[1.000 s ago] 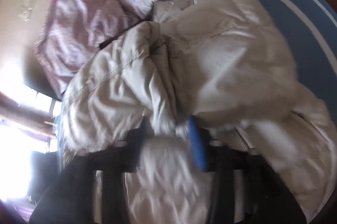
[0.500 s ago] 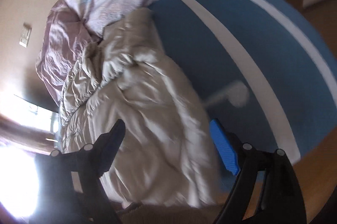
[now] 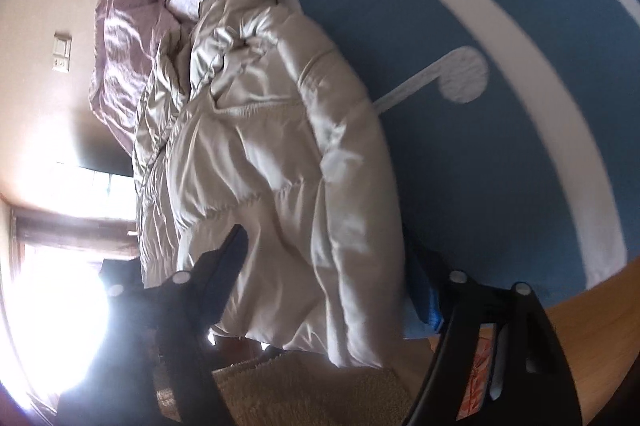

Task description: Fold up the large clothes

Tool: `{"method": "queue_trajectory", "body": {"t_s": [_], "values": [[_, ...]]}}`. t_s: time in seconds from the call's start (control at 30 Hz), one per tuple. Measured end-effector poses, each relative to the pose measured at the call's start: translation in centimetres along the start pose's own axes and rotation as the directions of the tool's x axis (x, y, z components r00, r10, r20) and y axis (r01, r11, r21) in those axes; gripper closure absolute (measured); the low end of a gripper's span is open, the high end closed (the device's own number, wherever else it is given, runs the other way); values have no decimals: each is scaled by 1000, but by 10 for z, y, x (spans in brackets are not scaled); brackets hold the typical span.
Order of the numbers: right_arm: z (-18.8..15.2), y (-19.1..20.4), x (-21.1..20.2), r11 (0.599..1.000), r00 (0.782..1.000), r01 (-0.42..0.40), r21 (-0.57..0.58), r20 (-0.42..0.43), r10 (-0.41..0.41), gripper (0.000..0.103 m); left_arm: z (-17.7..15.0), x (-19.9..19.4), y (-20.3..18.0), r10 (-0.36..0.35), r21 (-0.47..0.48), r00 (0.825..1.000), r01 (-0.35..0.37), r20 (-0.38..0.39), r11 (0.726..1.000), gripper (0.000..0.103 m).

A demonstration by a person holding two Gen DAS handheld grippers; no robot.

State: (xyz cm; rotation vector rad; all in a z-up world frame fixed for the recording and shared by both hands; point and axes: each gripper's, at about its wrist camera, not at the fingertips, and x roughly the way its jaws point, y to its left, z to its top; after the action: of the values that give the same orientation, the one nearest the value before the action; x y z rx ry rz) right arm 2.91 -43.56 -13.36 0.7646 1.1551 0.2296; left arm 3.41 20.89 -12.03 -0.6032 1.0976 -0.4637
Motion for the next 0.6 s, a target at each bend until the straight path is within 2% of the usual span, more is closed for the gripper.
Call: {"method": "queue_trajectory", "body": {"t_s": [0.17,0.23,0.43,0.5,0.57,0.6], "values": [[-3,0,2,999,999,-37,-17,-7,37,37,-5,4,-7,-9,10,1000,9,-6,1000,28],[-5,0,2,997,997,-75,-14,-13,75,41,-7,5,-8,-15,5,1000,15,-5,1000,29],[-11,2,3,993,993,-118,-30,-12,117,42,-2,8,-4,-92,-57,996,93,18,994,42],[-11,4,6,992,993,-118,-35,-12,117,44,-1,12,0,-93,-76,996,94,17,993,45],[-13,4,6,993,993,-116,-36,-10,115,53,-4,15,-1,-70,-67,997,70,14,995,52],[-15,4,5,993,993,-115,-36,-6,115,63,-6,15,-3,-51,-51,999,52,18,997,54]]}}
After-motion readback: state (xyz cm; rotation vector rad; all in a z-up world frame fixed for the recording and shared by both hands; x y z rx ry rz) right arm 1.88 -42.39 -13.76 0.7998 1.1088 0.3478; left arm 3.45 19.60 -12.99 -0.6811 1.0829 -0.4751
